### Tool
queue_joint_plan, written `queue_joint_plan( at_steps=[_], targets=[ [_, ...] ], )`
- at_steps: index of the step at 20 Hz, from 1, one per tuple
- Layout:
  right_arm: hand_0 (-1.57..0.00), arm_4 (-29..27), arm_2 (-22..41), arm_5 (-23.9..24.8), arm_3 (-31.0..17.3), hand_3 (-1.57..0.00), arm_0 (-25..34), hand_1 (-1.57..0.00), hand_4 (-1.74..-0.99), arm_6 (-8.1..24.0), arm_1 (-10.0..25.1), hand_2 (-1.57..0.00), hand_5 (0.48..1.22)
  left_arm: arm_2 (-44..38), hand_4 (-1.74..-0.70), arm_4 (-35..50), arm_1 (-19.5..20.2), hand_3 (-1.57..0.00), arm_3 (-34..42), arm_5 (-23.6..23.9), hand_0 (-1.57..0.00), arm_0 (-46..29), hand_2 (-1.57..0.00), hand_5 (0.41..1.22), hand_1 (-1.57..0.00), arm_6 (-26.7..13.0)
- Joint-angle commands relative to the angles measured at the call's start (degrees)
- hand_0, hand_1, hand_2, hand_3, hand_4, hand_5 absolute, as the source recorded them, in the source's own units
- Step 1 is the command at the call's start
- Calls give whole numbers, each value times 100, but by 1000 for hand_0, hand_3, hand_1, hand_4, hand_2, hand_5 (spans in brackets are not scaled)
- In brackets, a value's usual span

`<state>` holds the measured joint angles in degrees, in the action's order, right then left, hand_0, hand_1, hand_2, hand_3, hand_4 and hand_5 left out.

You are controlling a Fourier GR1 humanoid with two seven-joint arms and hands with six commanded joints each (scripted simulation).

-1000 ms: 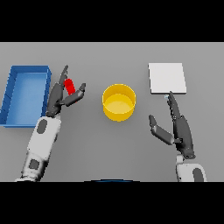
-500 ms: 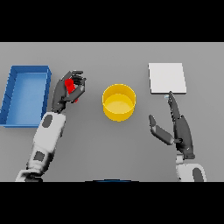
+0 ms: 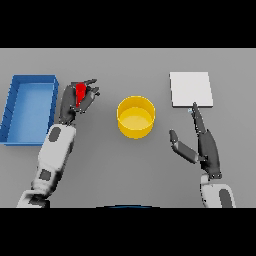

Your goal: Pick up the red beaker and tilt it to pour out 1 green nut into yellow bowl. Pick up the yellow bowl and place it on the metallic measuring scale.

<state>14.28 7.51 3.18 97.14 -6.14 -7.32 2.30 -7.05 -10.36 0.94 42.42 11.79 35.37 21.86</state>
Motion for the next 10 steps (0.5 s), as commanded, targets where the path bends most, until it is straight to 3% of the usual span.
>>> queue_joint_plan(
  at_steps=[1, 5, 10],
  targets=[
    [1, 46, -1, 20, 40, 1, -39, 1, -1160, -25, 37, 1, 664, 40, -1706, -24, 52, -1475, 115, -3, -1502, 36, -1504, 1126, -1505, -23],
    [1, 313, 74, 186, -6, 1, 45, 1, -1108, 22, 2, 1, 656, 473, -1726, -409, 353, -1532, 517, -116, -1543, 160, -1544, 1130, -1544, -399],
    [1, 233, 49, 96, 33, 1, -36, 1, -1092, -21, 67, 1, 663, 1537, -1735, -1510, 924, -1555, 1113, -400, -1559, 245, -1560, 1132, -1560, -1052]
  ],
)
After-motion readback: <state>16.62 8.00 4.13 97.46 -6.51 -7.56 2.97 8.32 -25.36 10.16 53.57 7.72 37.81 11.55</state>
